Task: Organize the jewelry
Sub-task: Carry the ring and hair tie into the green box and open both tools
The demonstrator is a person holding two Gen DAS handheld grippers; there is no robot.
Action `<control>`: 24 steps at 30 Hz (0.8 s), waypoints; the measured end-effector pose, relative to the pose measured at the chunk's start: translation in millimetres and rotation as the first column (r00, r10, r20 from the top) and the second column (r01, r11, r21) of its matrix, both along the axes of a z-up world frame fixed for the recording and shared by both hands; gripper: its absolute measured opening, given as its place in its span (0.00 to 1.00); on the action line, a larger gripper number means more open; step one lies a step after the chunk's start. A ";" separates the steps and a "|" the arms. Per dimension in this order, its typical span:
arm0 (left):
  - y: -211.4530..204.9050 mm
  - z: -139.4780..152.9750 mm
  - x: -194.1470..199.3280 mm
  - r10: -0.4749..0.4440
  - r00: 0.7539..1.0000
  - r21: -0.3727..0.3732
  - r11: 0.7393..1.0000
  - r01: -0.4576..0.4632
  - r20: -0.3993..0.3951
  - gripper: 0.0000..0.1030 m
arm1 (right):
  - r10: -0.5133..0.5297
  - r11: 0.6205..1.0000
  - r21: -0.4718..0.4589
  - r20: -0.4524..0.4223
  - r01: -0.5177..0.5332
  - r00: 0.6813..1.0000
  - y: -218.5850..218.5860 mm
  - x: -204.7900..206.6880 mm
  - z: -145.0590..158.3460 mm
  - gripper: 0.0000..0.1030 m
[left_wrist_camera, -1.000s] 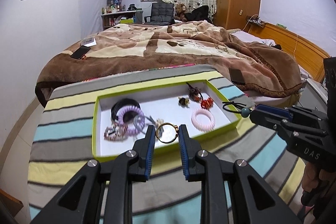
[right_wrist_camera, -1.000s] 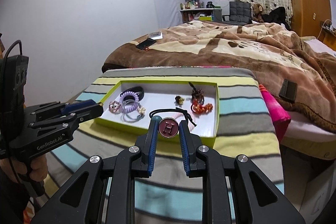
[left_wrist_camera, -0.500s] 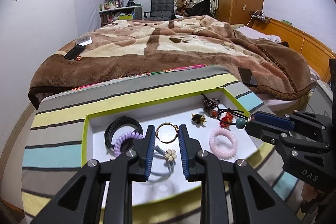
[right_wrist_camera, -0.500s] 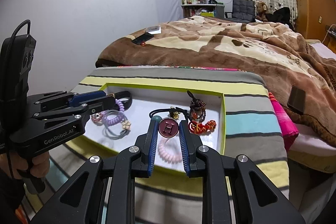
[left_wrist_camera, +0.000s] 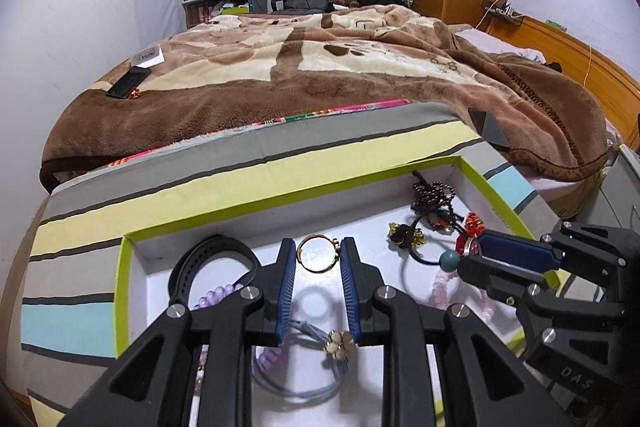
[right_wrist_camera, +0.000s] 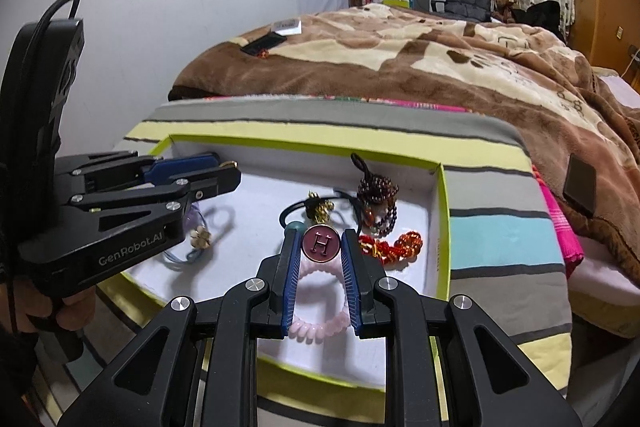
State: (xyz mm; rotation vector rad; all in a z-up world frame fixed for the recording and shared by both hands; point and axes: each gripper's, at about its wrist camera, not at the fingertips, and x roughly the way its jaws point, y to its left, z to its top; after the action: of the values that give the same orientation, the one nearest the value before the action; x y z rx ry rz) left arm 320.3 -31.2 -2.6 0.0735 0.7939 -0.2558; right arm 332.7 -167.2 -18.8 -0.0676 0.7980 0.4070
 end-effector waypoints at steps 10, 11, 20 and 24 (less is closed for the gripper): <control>-8.3 -11.3 10.0 -0.014 0.999 0.010 1.000 0.014 -0.035 0.23 | -0.009 1.000 0.003 -0.040 0.009 0.999 -4.1 6.9 -10.2 0.21; -8.2 -12.2 11.1 -0.013 0.999 0.010 1.000 0.013 -0.038 0.23 | -0.009 1.000 0.003 -0.042 0.010 0.999 -3.7 7.5 -10.1 0.21; -6.3 -13.2 11.6 -0.012 0.999 -0.003 1.000 0.012 -0.040 0.23 | -0.013 1.000 -0.009 -0.041 0.012 0.999 -2.8 8.6 -9.9 0.26; -3.2 -13.3 9.3 -0.007 0.999 -0.020 1.000 0.007 -0.042 0.29 | -0.015 1.000 -0.009 -0.032 0.014 0.999 -3.6 7.0 -8.0 0.28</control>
State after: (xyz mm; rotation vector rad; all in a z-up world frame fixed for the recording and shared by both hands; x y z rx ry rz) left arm 329.6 -34.4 -15.9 0.0519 0.8325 -0.2727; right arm 339.6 -170.8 -26.8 -0.0634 0.8318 0.3918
